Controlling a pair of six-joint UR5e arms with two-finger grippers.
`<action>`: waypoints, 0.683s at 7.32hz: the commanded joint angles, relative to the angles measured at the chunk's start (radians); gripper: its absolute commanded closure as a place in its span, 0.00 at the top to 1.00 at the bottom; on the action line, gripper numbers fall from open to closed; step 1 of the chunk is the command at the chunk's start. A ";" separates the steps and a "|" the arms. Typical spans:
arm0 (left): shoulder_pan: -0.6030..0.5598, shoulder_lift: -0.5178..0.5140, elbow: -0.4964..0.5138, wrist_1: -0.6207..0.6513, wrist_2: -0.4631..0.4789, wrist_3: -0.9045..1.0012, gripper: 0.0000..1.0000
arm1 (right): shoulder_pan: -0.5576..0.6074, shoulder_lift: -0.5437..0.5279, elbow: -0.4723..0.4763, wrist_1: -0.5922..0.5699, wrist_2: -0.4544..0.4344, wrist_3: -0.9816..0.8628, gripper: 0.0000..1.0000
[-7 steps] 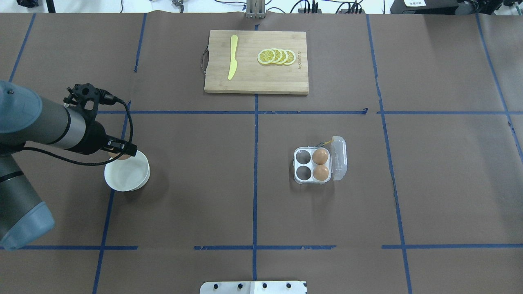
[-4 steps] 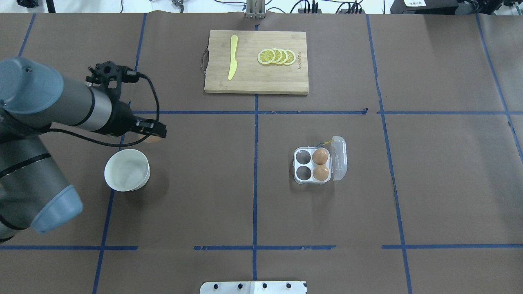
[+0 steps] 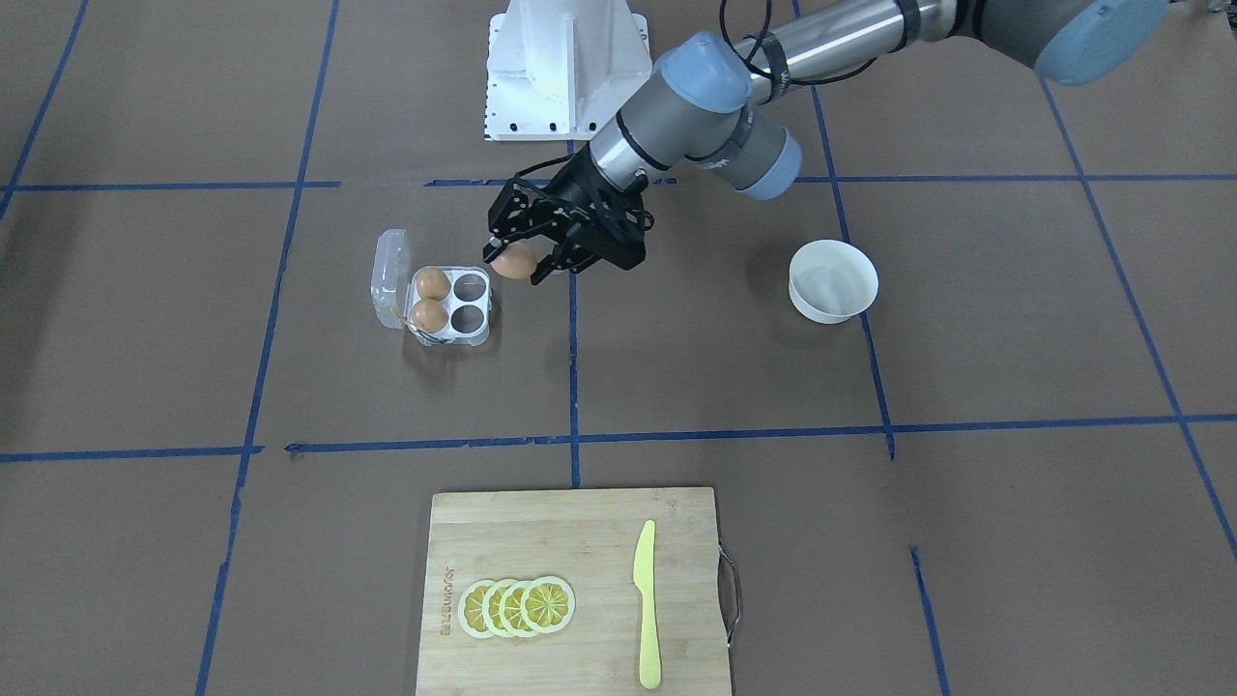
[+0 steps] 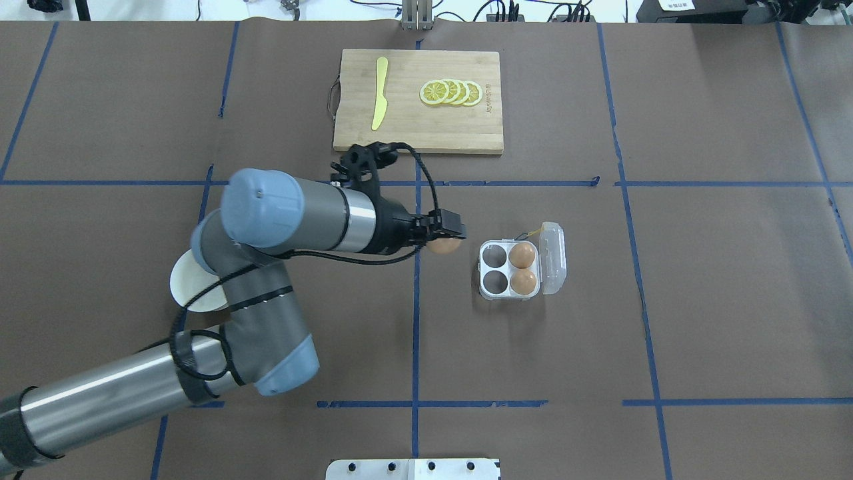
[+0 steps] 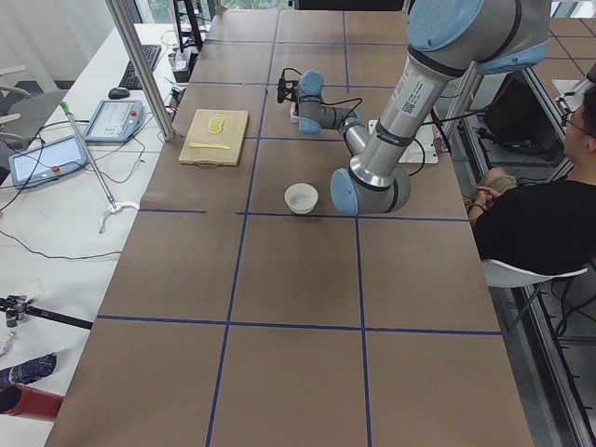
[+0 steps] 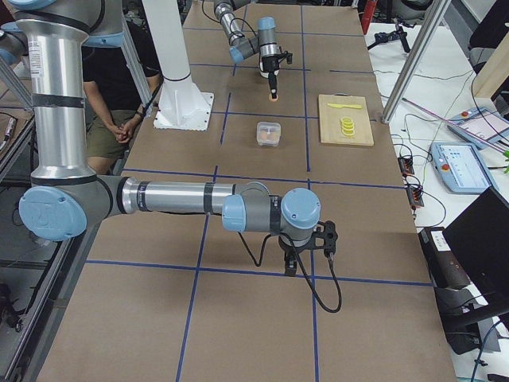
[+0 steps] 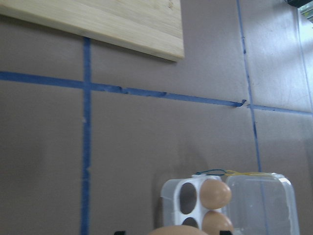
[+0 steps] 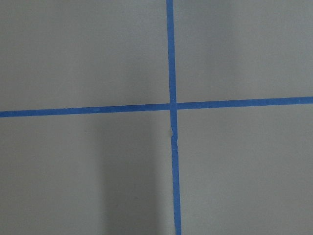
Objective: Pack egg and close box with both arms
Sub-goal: 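Carry the egg to the carton and lower it into an empty cup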
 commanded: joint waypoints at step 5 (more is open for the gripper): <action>0.037 -0.116 0.184 -0.041 0.064 -0.006 0.02 | 0.000 -0.003 -0.005 0.000 0.027 -0.001 1.00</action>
